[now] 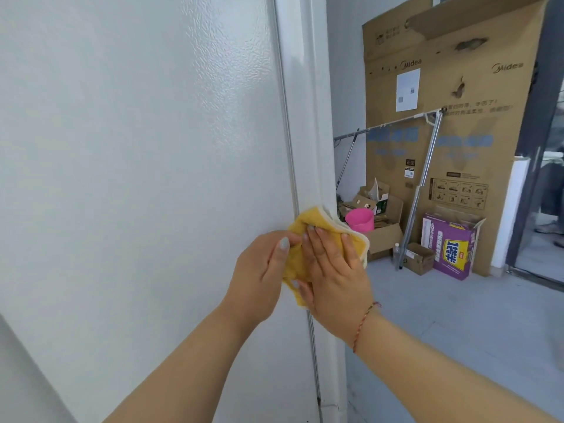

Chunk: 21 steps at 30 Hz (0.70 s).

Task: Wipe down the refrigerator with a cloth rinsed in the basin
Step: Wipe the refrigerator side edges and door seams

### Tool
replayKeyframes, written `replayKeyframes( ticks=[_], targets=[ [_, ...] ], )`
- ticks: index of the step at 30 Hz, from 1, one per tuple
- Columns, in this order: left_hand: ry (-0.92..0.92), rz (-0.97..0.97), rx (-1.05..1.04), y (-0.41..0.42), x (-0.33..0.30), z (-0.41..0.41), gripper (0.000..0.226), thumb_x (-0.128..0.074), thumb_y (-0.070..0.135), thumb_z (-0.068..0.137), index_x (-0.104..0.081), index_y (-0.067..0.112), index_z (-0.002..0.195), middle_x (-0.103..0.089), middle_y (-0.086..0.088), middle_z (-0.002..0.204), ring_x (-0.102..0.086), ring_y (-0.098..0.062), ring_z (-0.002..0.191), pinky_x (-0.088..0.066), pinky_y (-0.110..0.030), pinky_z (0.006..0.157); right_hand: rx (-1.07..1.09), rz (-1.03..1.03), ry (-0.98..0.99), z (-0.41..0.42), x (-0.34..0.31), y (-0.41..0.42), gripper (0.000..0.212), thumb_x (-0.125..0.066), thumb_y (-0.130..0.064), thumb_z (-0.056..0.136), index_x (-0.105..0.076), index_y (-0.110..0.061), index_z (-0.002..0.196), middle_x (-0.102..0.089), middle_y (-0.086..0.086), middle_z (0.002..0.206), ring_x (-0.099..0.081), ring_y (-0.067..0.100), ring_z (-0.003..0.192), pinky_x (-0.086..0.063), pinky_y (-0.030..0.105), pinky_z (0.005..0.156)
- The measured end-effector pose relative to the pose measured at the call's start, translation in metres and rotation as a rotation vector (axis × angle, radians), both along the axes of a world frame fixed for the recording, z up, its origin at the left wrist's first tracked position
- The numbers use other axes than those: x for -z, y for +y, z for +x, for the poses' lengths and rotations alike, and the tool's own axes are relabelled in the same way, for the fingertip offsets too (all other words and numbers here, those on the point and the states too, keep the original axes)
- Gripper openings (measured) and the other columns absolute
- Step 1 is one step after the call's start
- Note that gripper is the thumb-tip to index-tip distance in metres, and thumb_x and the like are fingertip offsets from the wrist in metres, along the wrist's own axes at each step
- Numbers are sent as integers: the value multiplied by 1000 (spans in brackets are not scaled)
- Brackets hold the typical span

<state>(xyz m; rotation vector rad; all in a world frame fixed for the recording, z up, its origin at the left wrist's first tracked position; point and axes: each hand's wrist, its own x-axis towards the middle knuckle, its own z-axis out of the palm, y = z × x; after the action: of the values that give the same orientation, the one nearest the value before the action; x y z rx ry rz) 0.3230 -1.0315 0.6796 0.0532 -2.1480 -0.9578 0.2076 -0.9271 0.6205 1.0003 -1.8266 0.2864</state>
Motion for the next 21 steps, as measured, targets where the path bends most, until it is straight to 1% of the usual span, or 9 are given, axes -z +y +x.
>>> replayKeyframes(
  ticks=[4, 7, 10, 12, 14, 16, 18, 20, 21],
  targets=[
    [-118, 9, 6, 0, 34, 3, 31, -35, 40, 97, -65, 34, 101, -66, 15, 102, -58, -1, 100, -47, -22, 87, 14, 90, -67, 2, 47, 4, 63, -23, -46, 98, -43, -3, 139, -42, 12, 146, -27, 24, 140, -25, 53, 109],
    [-245, -1, 3, 3, 57, 7, 31, -33, 43, 96, -63, 38, 98, -65, 17, 101, -56, 3, 97, -46, -21, 87, 15, 154, -108, 7, 82, 10, 63, -19, -47, 98, -36, -4, 142, -41, 12, 146, -25, 26, 141, -23, 53, 109],
    [-353, -51, 8, 5, 75, 9, 41, -27, 49, 98, -64, 32, 104, -62, 21, 99, -53, 7, 97, -43, -18, 86, 26, 207, -149, 14, 107, 15, 65, -17, -48, 98, -23, -4, 145, -33, 10, 149, -12, 27, 145, -16, 52, 113],
    [-374, -51, 16, 9, 79, 11, 44, -26, 49, 96, -64, 29, 106, -62, 21, 100, -53, 7, 96, -42, -17, 85, 32, 228, -178, 17, 111, 18, 68, -16, -48, 97, -16, -2, 148, -27, 9, 151, -5, 25, 147, -13, 50, 115],
    [-351, -70, 24, 13, 74, 13, 43, -27, 45, 98, -65, 25, 106, -63, 17, 99, -52, 5, 96, -41, -15, 82, 30, 229, -185, 17, 106, 21, 69, -17, -47, 97, -15, -1, 149, -25, 9, 153, -3, 24, 147, -12, 48, 116],
    [-298, -87, 33, 19, 59, 14, 42, -28, 42, 99, -65, 23, 109, -63, 16, 102, -52, 5, 98, -39, -9, 84, 5, 199, -173, 16, 87, 22, 66, -21, -47, 97, -29, -3, 146, -31, 11, 152, -6, 24, 147, -12, 47, 116],
    [-208, -96, 12, 22, 37, 13, 43, -29, 39, 97, -65, 22, 112, -62, 16, 106, -50, 12, 101, -36, -4, 86, -3, 129, -136, 15, 53, 17, 63, -28, -46, 95, -42, -6, 141, -36, 11, 150, -14, 24, 145, -12, 47, 116],
    [-85, -81, -7, 20, 10, 10, 42, -31, 37, 97, -65, 19, 116, -62, 14, 113, -50, 14, 105, -36, -7, 92, 6, 49, -91, 12, 11, 8, 65, -30, -46, 93, -44, -4, 140, -37, 12, 149, -20, 25, 143, -12, 47, 116],
    [-35, -61, -4, 18, -1, 9, 42, -32, 36, 98, -64, 19, 117, -63, 13, 115, -52, 9, 108, -38, -11, 94, 5, 26, -80, 10, -6, 5, 66, -30, -47, 93, -42, -3, 141, -36, 12, 150, -21, 25, 143, -13, 48, 116]
  ],
)
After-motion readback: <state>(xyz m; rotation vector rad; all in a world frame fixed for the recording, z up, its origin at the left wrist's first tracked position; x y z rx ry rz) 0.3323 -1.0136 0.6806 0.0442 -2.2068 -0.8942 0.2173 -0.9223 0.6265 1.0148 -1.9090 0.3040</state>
